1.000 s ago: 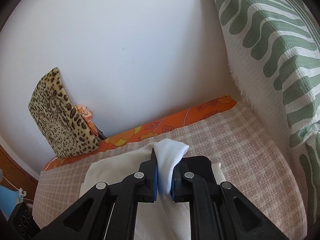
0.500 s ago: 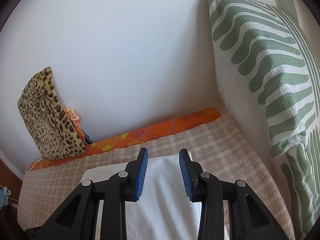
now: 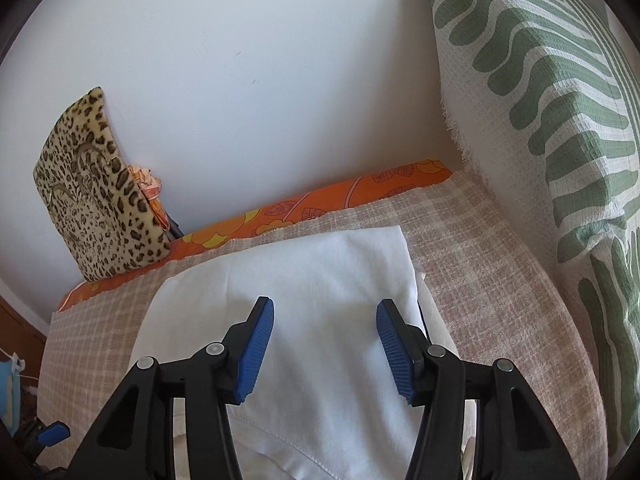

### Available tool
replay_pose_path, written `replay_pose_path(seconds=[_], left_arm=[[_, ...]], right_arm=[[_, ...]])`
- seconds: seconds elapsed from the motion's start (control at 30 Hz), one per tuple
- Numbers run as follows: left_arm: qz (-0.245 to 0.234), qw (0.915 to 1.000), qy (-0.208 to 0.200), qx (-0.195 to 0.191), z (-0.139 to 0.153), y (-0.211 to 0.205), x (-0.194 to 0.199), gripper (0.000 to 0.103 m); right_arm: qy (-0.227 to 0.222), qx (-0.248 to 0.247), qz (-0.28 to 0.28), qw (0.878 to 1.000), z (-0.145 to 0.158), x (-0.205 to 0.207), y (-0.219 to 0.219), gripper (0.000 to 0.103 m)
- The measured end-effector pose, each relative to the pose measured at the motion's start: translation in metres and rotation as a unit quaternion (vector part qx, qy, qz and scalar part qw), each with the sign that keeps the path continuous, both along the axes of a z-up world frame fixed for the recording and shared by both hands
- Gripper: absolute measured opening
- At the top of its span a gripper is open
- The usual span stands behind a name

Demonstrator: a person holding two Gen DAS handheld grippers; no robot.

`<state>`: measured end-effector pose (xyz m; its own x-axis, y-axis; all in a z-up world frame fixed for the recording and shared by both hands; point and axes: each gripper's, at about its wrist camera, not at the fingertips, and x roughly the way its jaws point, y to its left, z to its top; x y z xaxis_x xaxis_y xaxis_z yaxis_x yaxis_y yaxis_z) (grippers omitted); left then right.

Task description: Fold small clothes

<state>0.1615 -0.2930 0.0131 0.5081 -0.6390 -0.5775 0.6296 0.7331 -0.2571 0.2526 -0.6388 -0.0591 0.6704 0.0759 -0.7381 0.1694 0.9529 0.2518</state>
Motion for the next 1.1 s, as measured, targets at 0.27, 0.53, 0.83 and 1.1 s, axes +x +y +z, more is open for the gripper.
replay_pose_path(seconds=[0.27, 0.53, 0.83, 1.1], left_arm=[[0.011, 0.9997, -0.021, 0.010, 0.017, 0.019, -0.023, 0.063], [0.026, 0.9992, -0.030, 0.004, 0.030, 0.038, -0.041, 0.072], [0.026, 0.9976, -0.064, 0.006, 0.046, 0.060, -0.082, 0.080], [0.035, 0.9966, -0.075, 0.002, 0.049, 0.086, -0.106, 0.082]], right_arm=[[0.012, -0.001, -0.041, 0.999, -0.004, -0.016, -0.010, 0.054], [-0.022, -0.025, -0.030, 0.999, 0.032, -0.057, 0.019, 0.055], [-0.066, -0.055, -0.021, 0.996, 0.072, -0.121, 0.067, 0.070], [-0.088, -0.073, -0.018, 0.993, 0.086, -0.172, 0.113, 0.085]])
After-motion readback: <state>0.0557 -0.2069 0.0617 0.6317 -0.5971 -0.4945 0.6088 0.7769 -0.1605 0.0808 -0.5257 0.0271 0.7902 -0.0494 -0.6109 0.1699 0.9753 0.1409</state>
